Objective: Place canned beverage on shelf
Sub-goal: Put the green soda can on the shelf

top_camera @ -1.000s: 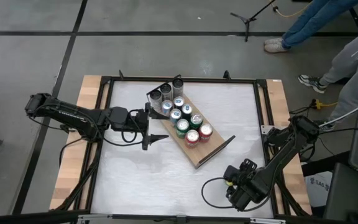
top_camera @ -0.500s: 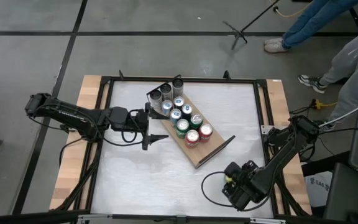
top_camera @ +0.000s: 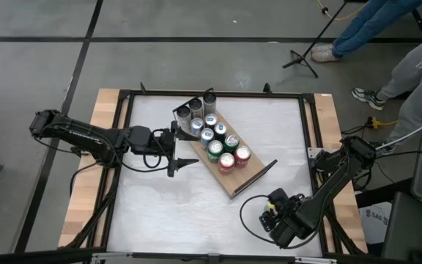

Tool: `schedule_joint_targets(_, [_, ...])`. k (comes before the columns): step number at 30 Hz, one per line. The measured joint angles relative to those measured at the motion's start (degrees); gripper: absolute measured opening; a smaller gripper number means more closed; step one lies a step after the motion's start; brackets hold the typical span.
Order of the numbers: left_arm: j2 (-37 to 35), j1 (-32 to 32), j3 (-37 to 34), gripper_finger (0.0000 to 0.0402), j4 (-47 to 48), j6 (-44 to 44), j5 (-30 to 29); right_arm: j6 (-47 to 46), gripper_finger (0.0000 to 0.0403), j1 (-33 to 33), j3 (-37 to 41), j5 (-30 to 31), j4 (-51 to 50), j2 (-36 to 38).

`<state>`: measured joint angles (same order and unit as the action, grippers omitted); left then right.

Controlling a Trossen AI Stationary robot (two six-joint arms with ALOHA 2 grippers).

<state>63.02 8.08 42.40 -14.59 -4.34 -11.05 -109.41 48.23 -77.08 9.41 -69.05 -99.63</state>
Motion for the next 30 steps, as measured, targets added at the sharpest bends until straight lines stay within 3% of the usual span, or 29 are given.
schedule_joint_targets(17, [0.0,0.0,0.0,0.0354,0.0,0.0,0.0,0.6,0.0368,0.0,0.0,0.1,0.1,-0.3])
schedule_joint_targets(26, [0.0,0.0,0.0,0.0354,0.0,0.0,0.0,1.9,0.0287,0.0,0.0,0.4,0.1,-0.7])
schedule_joint_targets(30, [0.0,0.0,0.0,0.0354,0.0,0.0,0.0,4.1,0.0283,0.0,0.0,1.7,0.1,-0.7])
